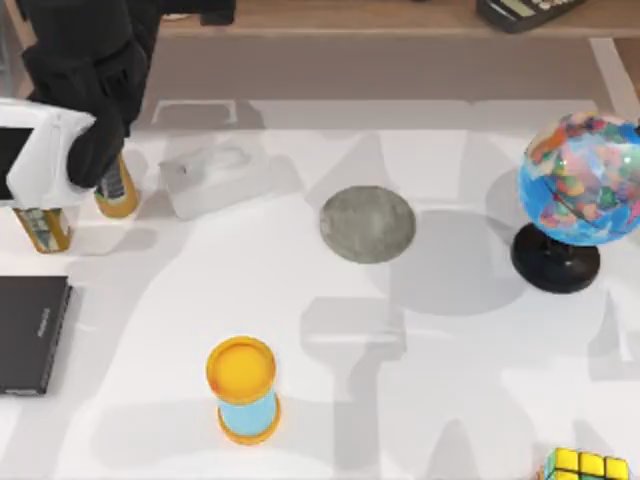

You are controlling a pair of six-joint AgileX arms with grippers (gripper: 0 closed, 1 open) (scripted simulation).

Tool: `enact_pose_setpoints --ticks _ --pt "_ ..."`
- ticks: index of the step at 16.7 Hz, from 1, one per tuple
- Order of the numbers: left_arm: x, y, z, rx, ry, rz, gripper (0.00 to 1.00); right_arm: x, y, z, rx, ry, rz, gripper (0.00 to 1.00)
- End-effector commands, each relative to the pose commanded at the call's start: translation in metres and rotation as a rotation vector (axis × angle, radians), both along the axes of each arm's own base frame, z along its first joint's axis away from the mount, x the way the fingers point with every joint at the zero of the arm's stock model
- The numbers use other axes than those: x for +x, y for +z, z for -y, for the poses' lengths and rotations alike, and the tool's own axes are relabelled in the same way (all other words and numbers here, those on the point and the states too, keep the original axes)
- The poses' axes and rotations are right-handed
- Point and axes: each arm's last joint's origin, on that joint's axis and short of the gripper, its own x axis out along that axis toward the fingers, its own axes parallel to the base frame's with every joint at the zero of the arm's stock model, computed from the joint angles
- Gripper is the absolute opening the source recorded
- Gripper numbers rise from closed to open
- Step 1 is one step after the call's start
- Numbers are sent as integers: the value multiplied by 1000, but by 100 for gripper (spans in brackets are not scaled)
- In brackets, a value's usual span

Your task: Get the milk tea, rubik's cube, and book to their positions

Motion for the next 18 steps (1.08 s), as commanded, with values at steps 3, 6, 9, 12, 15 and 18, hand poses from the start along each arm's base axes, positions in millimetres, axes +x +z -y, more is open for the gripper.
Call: enact_pose_setpoints --ticks 3,6,9,12,15,18 --pt "20 1 3 -1 -3 3 100 0 0 0 0 0 0 100" --pt "48 1 4 -1 -2 3 100 0 0 0 0 0 0 100" --pt "70 1 4 -1 -2 4 100 0 0 0 0 0 0 100" --pt "77 0 4 -1 -2 3 100 0 0 0 0 0 0 100" --pt "77 0 4 -1 -2 3 100 0 0 0 0 0 0 100" --pt "77 0 4 -1 -2 3 77 0 0 0 0 0 0 100"
